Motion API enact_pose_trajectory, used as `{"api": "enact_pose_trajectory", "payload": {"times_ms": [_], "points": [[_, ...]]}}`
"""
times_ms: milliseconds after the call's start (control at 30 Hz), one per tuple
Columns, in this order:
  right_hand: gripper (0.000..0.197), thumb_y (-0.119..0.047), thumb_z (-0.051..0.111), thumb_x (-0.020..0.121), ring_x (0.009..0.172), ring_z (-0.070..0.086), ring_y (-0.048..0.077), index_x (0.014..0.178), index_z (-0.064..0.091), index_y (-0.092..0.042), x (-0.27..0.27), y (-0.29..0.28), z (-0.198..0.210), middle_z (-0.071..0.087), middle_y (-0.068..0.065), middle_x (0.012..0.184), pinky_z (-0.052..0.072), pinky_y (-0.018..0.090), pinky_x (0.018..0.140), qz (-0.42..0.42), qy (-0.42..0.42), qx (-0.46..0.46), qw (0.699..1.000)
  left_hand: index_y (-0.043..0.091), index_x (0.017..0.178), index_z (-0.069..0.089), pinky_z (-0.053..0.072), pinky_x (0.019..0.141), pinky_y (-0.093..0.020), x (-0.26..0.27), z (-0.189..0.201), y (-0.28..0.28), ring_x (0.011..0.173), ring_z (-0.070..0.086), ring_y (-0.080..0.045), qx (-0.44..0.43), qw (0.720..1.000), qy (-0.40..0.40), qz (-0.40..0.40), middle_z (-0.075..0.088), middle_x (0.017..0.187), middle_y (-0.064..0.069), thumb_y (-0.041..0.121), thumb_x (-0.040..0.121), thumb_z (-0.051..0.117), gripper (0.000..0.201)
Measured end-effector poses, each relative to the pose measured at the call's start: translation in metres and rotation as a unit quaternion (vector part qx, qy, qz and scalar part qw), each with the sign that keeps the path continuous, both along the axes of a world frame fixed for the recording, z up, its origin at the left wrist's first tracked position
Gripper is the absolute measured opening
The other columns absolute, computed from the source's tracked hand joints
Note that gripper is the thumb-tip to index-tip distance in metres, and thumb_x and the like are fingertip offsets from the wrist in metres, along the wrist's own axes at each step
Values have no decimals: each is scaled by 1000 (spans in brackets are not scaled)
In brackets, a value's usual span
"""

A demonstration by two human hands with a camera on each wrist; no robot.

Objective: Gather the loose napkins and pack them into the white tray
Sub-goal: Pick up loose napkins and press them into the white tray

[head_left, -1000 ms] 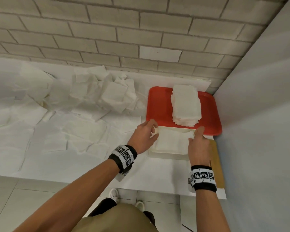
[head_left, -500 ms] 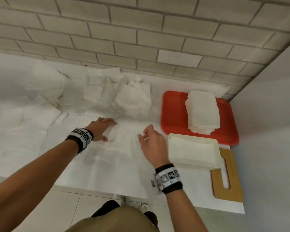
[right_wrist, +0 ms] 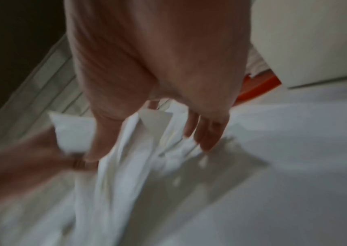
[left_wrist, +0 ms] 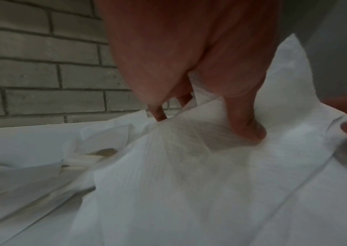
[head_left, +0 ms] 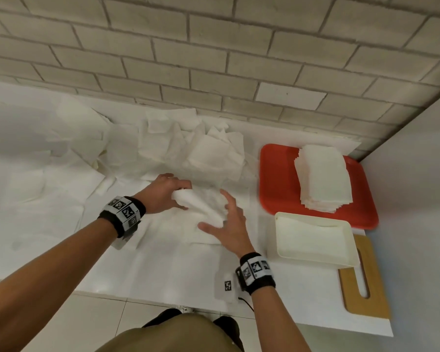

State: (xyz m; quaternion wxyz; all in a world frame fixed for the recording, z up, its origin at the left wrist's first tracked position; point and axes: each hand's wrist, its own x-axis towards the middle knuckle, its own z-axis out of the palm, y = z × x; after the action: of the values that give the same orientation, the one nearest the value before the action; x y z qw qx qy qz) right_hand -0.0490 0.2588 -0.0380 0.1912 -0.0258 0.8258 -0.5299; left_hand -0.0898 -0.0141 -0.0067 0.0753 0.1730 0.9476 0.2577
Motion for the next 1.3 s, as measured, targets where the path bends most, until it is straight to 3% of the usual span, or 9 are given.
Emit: {"api": "enact_pose_trajectory", "payload": {"times_ms": [67,200,333,467,567,767,1000,1133,1300], "points": [[96,-44,96,80,117,70,15,153,35,-58,-1,4,23,68,2,133,57,34,104,-43,-39,-134,989,35,106,70,46,84,-29,3,17,2,92,58,-18,68,998,15,-2,67,93,6,39,80,93,36],[63,-37,87,90,121,71,22,145,58,-44,-7,12,68,71,7,133,57,43,110,-126,-38,-274,953,45,118,64,50,89,-21,9,53,15,103,65,-6,168,984,-51,29,69,108,14,39,86,88,41],[83,-32,93,88,142,58,25,153,46,-52,-17,33,81,54,-9,159,50,52,117,-99,-9,-286,953,33,125,57,56,93,-30,12,62,32,108,70,-12,267,958,-63,80,71,117,11,33,88,88,49],[77,-9,92,85,129,68,20,148,55,-33,-13,52,76,69,-5,139,61,42,104,-126,-2,-265,956,29,135,62,51,101,-18,16,58,53,119,67,-1,319,941,-43,105,71,126,20,26,94,82,46],[54,-12,91,86,121,70,32,131,65,-26,-10,60,64,74,3,127,61,53,103,-165,8,-210,964,27,135,64,53,99,-19,21,51,66,117,69,-3,341,930,-81,109,73,127,16,23,94,82,45],[51,-12,85,88,114,70,12,125,64,-38,-13,71,82,71,-19,122,61,48,99,-143,105,-97,979,18,107,80,62,95,-51,12,39,92,102,78,-20,357,914,-80,176,82,107,2,32,93,84,20],[20,-8,76,97,109,71,12,100,78,-27,2,138,115,78,-14,108,53,30,90,-214,249,-18,944,15,113,78,61,95,-38,8,61,106,105,77,-17,421,882,-33,209,82,109,1,25,99,77,17],[22,-14,80,95,94,71,8,97,74,-35,19,198,91,78,-16,105,50,28,84,-234,226,164,931,14,109,76,58,87,-37,12,67,110,100,75,-23,399,900,-31,170,79,106,-4,25,101,75,14],[22,-3,75,96,66,64,13,102,73,-24,29,240,44,74,1,91,43,20,59,-195,167,323,911,6,100,74,56,80,-31,16,75,129,89,71,-19,400,906,-47,133,75,100,-15,22,98,77,16]]}}
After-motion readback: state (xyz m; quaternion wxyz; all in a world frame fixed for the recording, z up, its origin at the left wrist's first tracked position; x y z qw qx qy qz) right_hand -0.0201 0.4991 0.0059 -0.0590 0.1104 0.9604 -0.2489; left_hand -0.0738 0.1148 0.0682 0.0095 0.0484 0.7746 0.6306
